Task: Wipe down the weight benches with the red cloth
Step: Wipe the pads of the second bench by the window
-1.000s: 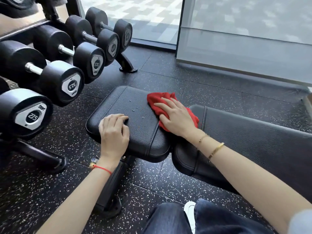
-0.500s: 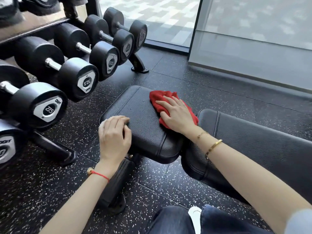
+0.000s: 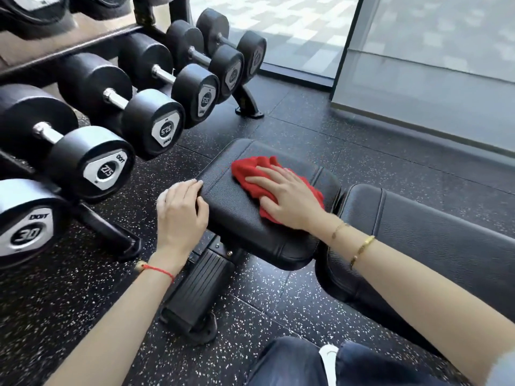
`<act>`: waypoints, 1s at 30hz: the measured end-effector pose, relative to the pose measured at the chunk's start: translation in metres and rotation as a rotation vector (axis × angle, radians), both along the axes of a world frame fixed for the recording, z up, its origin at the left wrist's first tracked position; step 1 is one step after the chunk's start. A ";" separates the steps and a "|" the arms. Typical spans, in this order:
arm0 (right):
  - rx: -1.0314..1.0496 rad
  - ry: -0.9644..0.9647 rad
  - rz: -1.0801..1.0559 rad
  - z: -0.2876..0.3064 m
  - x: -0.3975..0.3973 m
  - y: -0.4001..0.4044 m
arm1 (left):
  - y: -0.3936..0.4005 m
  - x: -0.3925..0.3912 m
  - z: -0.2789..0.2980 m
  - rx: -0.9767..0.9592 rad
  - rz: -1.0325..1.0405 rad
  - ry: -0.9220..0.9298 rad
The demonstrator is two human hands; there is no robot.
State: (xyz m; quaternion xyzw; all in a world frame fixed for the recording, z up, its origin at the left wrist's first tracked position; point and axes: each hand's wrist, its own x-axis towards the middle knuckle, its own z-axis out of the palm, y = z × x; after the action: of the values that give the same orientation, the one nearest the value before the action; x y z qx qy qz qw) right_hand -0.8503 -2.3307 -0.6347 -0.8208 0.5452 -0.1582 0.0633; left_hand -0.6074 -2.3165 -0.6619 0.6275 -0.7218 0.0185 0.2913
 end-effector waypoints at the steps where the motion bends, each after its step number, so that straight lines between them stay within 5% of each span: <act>1: 0.009 0.010 -0.079 0.001 -0.004 -0.012 | 0.000 0.001 -0.001 0.000 -0.003 -0.002; 6: 0.078 0.020 -0.305 0.007 0.022 -0.049 | 0.002 0.000 -0.002 0.004 -0.004 0.010; 14: 0.007 0.027 0.090 0.002 0.018 0.033 | 0.001 -0.002 -0.003 0.032 0.021 0.026; 23: 0.068 0.004 -0.371 0.003 0.001 -0.044 | 0.003 -0.004 -0.003 0.089 0.022 0.031; 30: 0.036 0.012 -0.055 0.003 0.043 -0.014 | 0.004 -0.003 -0.005 0.057 0.022 0.010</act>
State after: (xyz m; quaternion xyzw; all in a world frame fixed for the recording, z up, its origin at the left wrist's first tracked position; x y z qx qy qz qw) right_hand -0.8072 -2.3443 -0.6317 -0.8052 0.5706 -0.1451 0.0706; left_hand -0.6104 -2.3129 -0.6667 0.6436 -0.7136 -0.0019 0.2767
